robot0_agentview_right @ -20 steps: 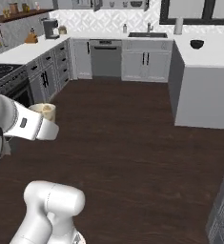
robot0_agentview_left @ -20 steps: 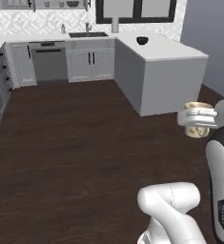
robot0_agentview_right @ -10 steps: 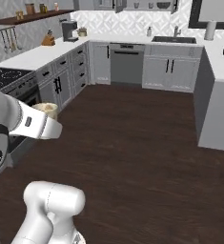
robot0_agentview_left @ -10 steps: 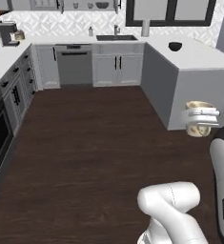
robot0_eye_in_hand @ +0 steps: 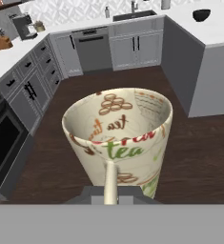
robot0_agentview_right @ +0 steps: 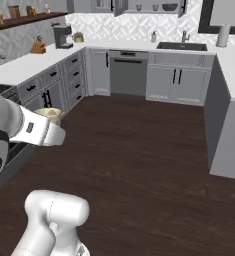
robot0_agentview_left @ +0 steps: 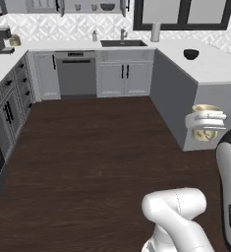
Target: Gather all objects into one cabinet and sort the glasses and bowls to opposite sides.
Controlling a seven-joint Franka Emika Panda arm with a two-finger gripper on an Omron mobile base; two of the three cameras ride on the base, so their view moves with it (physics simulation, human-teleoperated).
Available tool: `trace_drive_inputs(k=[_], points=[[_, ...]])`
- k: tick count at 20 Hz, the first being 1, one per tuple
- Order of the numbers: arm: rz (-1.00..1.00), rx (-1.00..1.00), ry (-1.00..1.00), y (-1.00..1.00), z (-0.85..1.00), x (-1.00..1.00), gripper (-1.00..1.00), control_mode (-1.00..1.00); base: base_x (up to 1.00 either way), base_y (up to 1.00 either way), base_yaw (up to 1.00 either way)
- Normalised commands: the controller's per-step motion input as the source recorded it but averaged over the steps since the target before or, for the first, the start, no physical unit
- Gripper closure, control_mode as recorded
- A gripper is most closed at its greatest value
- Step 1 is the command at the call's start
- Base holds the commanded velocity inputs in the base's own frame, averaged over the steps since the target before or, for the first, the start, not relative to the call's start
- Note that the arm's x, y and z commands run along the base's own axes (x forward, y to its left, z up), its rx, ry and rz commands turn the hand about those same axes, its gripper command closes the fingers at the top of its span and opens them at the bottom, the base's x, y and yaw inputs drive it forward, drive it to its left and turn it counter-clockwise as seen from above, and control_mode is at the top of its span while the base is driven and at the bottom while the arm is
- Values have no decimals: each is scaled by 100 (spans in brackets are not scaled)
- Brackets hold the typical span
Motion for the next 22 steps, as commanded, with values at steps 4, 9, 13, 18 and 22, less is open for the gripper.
trace_drive_inputs(k=[4, 9, 13, 18, 22], points=[[0, 0, 0, 0, 0, 0, 100, 100, 100, 3, 0], [0, 0, 0, 0, 0, 0, 100, 100, 100, 18, 0], [0, 0, 0, 0, 0, 0, 100, 100, 100, 39, 0], [0, 0, 0, 0, 0, 0, 100, 100, 100, 49, 0], [0, 0, 0, 0, 0, 0, 100, 100, 100, 31, 0]])
